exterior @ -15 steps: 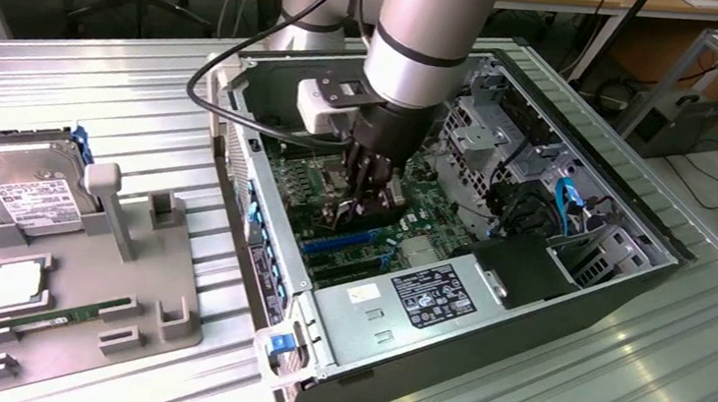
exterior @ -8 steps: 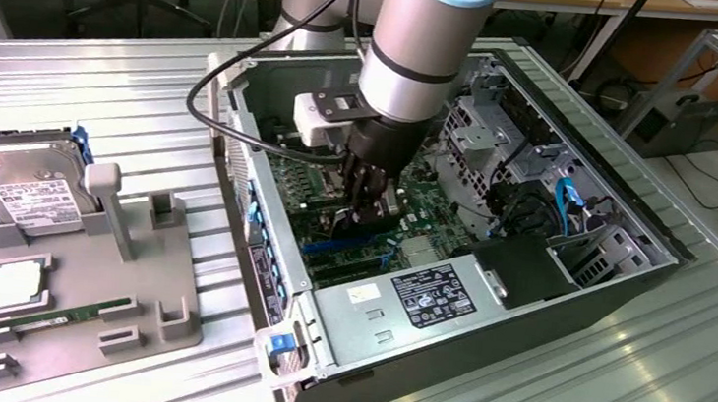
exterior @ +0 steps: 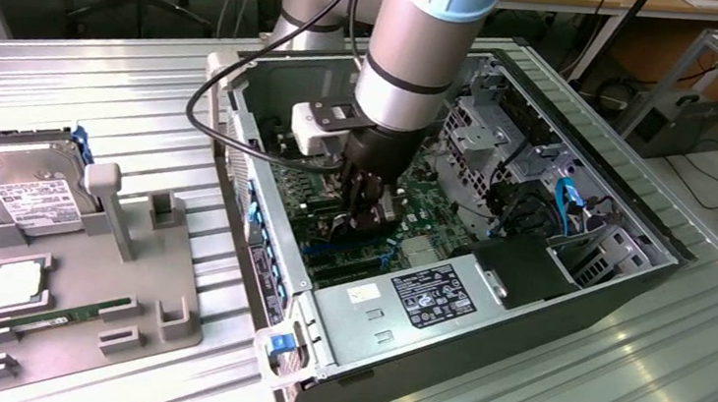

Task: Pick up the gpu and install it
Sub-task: 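Insert the gpu into the slot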

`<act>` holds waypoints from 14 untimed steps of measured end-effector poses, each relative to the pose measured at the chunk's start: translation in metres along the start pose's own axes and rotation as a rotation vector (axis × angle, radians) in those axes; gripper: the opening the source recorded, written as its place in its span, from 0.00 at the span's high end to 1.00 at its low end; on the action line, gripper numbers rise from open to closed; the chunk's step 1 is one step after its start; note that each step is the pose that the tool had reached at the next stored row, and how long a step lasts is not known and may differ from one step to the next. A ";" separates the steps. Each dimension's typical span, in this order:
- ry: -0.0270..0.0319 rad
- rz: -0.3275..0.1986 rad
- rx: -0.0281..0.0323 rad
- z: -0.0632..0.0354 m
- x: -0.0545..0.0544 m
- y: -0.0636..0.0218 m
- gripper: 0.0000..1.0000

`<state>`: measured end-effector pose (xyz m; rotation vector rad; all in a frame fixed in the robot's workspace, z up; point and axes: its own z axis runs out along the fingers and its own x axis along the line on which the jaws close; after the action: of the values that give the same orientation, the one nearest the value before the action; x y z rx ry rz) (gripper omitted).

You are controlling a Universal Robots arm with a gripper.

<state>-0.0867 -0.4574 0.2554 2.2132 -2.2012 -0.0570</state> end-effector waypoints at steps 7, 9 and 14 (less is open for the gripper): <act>-0.0007 0.000 0.0002 0.0020 0.000 -0.0001 0.73; -0.0003 0.000 -0.0001 0.0015 0.000 0.0000 0.66; -0.0003 0.000 0.0000 -0.0126 0.000 0.0005 0.66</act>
<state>-0.0867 -0.4574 0.2680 2.2133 -2.2014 -0.0573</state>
